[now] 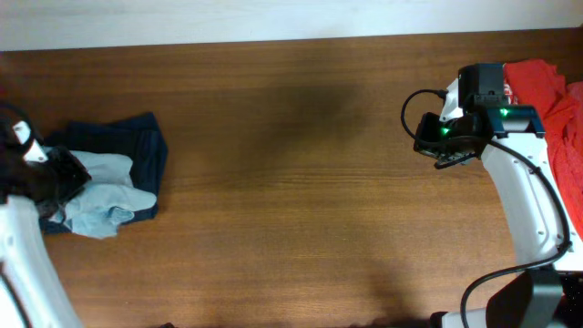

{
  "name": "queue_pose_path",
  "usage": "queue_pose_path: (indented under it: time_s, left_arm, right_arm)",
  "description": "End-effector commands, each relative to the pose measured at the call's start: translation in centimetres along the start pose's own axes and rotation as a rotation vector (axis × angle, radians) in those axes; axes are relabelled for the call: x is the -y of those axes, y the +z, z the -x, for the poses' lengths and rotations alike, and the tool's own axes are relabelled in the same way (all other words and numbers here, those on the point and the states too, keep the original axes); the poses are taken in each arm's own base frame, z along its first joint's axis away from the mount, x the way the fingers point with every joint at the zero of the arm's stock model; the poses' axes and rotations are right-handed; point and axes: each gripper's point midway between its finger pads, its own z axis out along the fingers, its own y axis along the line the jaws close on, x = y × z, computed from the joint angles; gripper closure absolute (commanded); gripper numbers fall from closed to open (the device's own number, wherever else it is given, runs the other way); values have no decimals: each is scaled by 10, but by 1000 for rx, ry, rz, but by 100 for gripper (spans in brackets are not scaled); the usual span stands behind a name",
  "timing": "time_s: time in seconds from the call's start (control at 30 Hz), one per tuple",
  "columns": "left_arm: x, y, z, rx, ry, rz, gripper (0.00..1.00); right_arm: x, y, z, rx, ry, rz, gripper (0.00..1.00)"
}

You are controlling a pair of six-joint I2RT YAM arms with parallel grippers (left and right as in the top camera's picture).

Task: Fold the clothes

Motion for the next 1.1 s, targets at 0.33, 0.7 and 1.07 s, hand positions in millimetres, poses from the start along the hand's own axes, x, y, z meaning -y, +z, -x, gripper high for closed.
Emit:
queue_pose_path:
  time_s: [0.33,0.7,1.07]
  left_arm:
    - [2,187,31,-145,-88,-144,100]
    - [-11,187,61,-43,-88,-243,99]
    - [-49,185,18,-208,-85,-90,26]
  right_arm:
    - [4,-1,-10,-42,0,-17,90]
    - [5,-1,-11,-47,-25,-20,89]
    - [5,-1,-11,-44,-25,-20,89]
